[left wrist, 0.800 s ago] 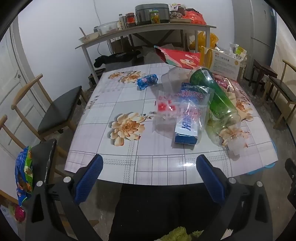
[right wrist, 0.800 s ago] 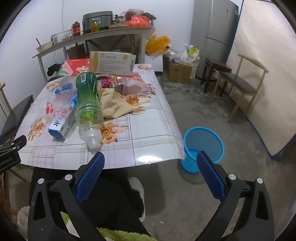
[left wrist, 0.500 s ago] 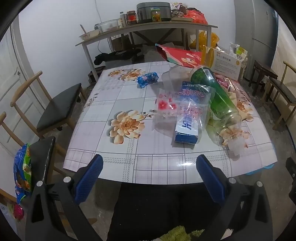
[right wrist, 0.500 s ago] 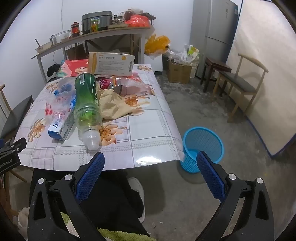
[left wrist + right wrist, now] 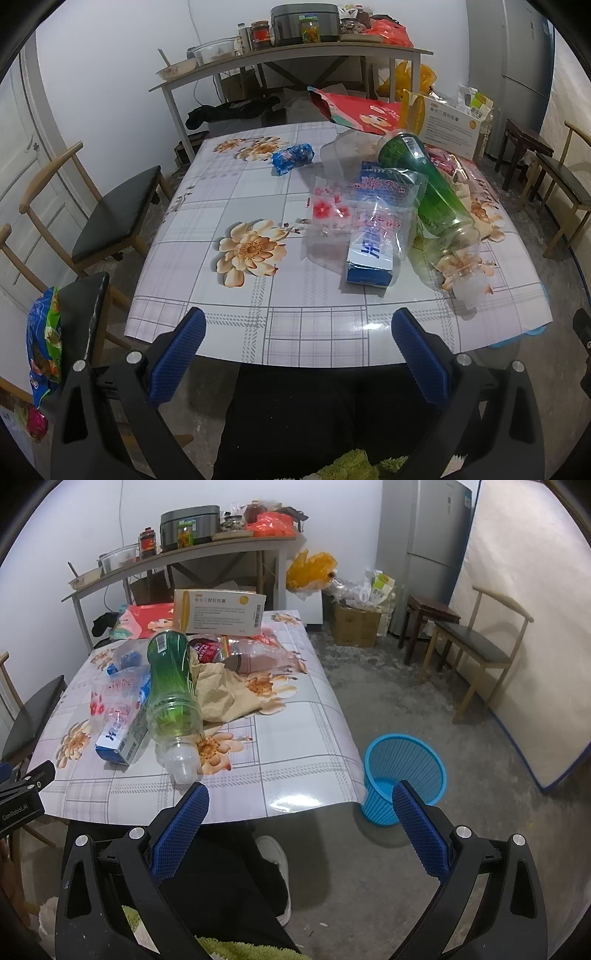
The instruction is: Collect trash
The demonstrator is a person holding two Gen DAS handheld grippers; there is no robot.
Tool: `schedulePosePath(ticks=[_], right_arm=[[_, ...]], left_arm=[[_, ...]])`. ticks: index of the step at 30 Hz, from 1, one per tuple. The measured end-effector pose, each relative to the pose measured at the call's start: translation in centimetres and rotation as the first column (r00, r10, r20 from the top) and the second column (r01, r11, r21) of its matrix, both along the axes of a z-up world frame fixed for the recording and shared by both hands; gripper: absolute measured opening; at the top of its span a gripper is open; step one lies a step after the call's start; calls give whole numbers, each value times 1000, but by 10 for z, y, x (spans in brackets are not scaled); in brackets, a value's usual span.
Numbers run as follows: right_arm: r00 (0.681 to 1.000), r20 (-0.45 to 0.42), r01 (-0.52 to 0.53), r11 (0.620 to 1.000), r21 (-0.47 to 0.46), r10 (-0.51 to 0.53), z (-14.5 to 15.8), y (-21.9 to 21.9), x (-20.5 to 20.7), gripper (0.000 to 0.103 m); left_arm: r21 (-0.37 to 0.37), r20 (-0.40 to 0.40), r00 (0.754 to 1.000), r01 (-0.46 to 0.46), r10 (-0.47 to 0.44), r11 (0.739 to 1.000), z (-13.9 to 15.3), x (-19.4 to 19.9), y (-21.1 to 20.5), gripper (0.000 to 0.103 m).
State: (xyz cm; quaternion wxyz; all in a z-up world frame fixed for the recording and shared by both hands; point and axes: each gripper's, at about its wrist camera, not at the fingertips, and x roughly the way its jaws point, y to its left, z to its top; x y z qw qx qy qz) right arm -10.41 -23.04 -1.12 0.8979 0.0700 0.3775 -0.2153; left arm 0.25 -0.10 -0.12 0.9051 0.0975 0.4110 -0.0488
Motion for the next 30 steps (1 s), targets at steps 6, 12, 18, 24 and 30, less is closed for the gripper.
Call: schedulePosePath(ticks=[6, 12, 18, 24, 30], right_arm=[[1000, 3, 1, 1000, 1, -1, 2, 1, -2, 95], [1000, 3, 2, 1000, 3, -2, 2, 1, -2, 95], [1000, 5, -2, 1000, -5, 2, 5, 4, -2, 95], [1000, 5, 0, 1000, -10, 0, 4, 6, -2, 95], [1000, 6, -3, 1000, -6, 3, 4, 5, -2, 95]], left_arm=[[-1, 0, 1000, -3, 3, 1000, 1, 0, 1, 99], [-4, -4, 1000, -3, 3, 1000, 1, 1, 4, 99], [-6, -3, 1000, -6, 6, 1000, 0, 1, 5, 99], [-5, 2, 1000, -11, 11, 1000, -1, 1, 6, 99], [-6, 2, 1000, -15, 15, 1000, 0, 1, 8, 99]])
